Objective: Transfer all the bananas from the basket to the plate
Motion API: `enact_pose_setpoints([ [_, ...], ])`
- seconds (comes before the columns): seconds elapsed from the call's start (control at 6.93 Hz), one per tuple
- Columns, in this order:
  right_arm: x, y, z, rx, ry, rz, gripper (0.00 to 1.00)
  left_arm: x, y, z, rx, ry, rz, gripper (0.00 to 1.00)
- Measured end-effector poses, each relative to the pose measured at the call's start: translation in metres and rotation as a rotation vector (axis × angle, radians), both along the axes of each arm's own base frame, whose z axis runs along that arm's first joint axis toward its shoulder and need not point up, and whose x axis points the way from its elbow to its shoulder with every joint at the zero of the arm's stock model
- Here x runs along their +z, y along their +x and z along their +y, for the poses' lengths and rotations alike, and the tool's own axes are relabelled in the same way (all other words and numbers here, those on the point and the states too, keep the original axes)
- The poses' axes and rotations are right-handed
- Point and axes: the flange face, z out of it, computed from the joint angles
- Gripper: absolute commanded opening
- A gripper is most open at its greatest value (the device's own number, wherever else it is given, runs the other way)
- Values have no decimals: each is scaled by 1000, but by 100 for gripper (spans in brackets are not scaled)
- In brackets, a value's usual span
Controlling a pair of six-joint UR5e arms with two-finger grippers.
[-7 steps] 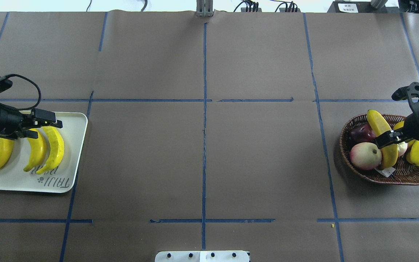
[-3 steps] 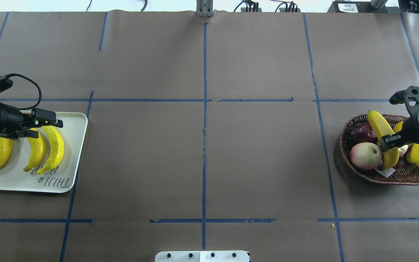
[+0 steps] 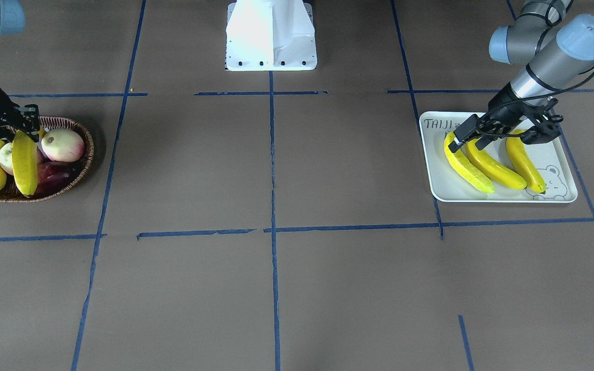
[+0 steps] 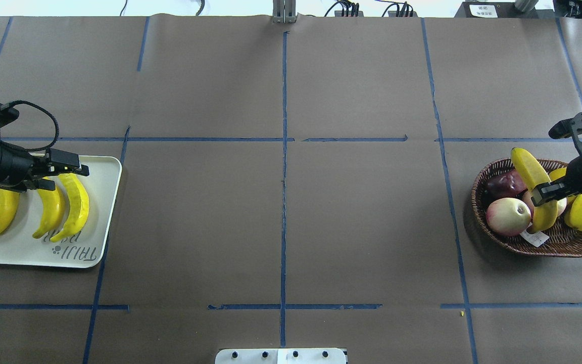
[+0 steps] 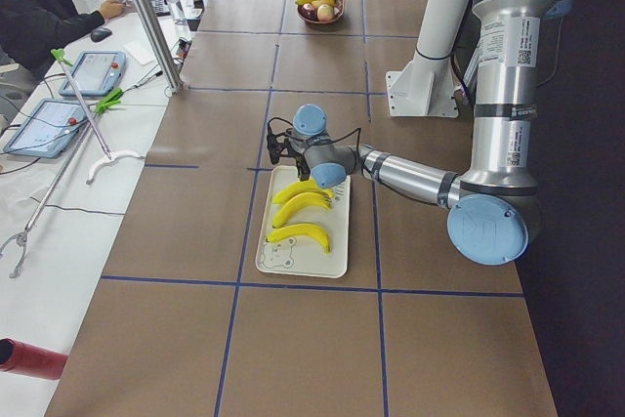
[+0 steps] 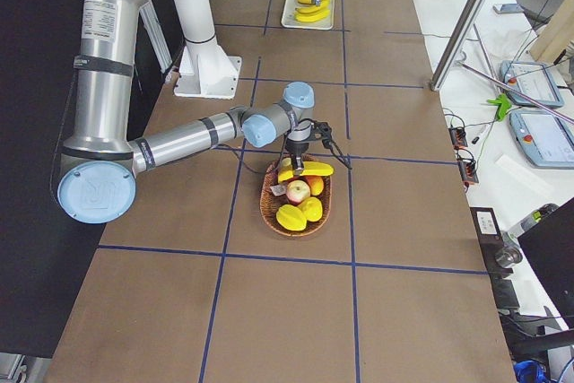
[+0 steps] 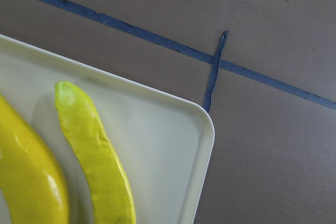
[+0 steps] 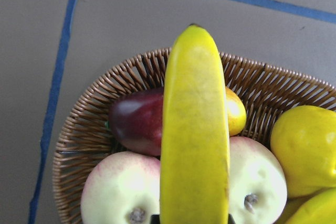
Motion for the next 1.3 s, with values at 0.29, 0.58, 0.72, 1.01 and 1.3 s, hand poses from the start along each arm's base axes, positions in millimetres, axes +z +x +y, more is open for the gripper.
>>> enact_pose_setpoints([
  [0.29, -45, 43, 10, 56, 50, -78, 1, -5, 0, 0, -1, 4, 7, 99],
  [0.58, -101, 48, -5, 92, 63, -211, 3, -28, 5, -6, -7, 27, 39, 99],
  [0.72, -139, 26, -29, 139, 33, -279, 3, -52, 12, -14, -24, 30, 81, 99],
  [1.01, -239, -60, -50, 230, -57, -403, 3, -114, 27, -30, -71, 9, 203, 99],
  [1.3, -303, -161, -5, 320, -66, -529, 3, -166, 45, -33, -87, -27, 329, 99],
])
